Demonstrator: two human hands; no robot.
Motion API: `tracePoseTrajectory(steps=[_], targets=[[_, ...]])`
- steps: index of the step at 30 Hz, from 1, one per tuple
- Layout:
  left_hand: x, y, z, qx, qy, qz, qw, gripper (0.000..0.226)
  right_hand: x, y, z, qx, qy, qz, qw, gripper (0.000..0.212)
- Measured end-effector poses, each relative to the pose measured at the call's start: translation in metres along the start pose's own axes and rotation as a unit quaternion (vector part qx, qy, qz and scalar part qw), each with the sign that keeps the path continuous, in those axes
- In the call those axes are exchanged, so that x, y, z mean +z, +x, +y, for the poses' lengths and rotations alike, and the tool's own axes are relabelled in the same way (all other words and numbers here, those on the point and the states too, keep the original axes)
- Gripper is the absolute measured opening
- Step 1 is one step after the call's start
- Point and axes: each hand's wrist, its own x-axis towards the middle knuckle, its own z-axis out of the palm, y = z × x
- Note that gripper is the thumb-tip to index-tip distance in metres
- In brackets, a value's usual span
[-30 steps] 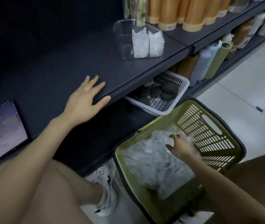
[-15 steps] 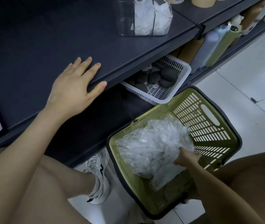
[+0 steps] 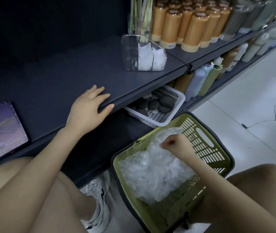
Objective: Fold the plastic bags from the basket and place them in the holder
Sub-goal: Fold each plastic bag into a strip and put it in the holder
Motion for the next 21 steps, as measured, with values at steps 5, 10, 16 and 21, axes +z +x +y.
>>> tracePoseTrajectory(steps=[5, 10, 16, 21], targets=[[-0.014, -0.047, 0.065, 0.014, -0.201, 0.12, 0.972, 0.045, -0.052, -0.022, -0.064, -0.072, 0.133, 0.135, 0.979, 0.03], [-0.013, -0.062, 0.109, 0.067, -0.133, 0.064, 0.987, 0.078, -0.07, -0.034, -0.12, -0.107, 0.217, 0.12, 0.963, 0.047], [-0.029, -0.058, 0.09, -0.034, -0.353, 0.102, 0.93, 0.026, -0.1, -0.052, -0.14, -0.115, 0.367, 0.039, 0.922, 0.03], [-0.057, -0.046, 0.079, -0.081, -0.437, 0.084, 0.892, 0.052, -0.12, -0.057, -0.132, -0.238, 0.271, 0.06, 0.931, 0.041]])
